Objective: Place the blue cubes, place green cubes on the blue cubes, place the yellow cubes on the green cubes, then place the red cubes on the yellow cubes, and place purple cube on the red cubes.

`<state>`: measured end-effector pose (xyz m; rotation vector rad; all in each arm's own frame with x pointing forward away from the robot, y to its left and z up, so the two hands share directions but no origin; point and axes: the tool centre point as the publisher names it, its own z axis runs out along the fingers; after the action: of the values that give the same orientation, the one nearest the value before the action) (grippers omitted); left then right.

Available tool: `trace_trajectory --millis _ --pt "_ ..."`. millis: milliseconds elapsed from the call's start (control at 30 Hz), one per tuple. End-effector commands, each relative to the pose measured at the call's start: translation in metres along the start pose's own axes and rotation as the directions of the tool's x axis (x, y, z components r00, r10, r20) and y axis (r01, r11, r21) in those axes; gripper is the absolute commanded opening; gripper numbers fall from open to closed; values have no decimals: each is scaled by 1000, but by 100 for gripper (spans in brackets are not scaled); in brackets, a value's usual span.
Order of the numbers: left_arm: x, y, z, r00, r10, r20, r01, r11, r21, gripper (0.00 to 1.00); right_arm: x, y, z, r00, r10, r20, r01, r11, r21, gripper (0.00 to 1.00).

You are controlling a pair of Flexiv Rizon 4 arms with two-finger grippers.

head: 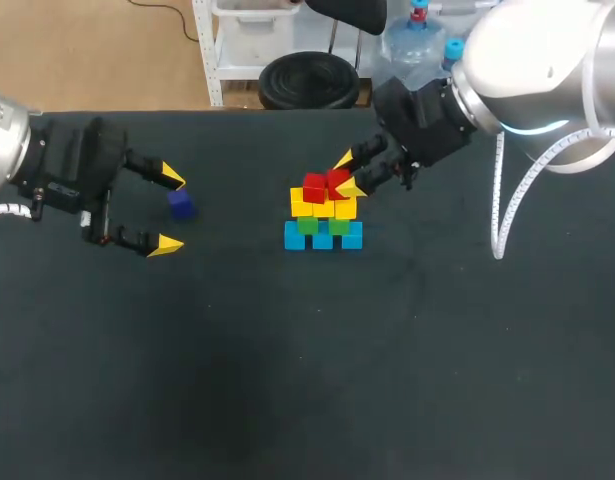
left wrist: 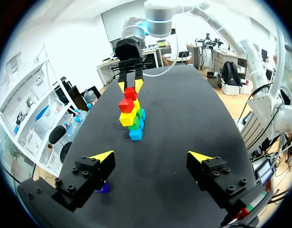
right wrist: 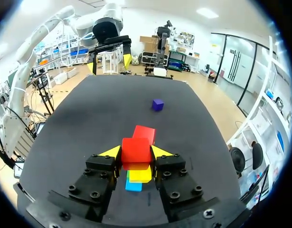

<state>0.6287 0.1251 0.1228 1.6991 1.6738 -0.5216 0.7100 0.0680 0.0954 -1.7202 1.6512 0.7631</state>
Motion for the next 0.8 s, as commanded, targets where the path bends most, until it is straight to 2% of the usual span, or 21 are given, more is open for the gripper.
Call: trace_trajectory --millis 33,800 --pt "2 -1 0 1000 4 6 -4 1000 -3 100 0 -2 2 1000 -1 1 1 1000 -4 0" --pt "2 -1 0 1000 4 6 -4 1000 -3 100 6 -4 0 1000 7 -5 -7 1000 2 0"
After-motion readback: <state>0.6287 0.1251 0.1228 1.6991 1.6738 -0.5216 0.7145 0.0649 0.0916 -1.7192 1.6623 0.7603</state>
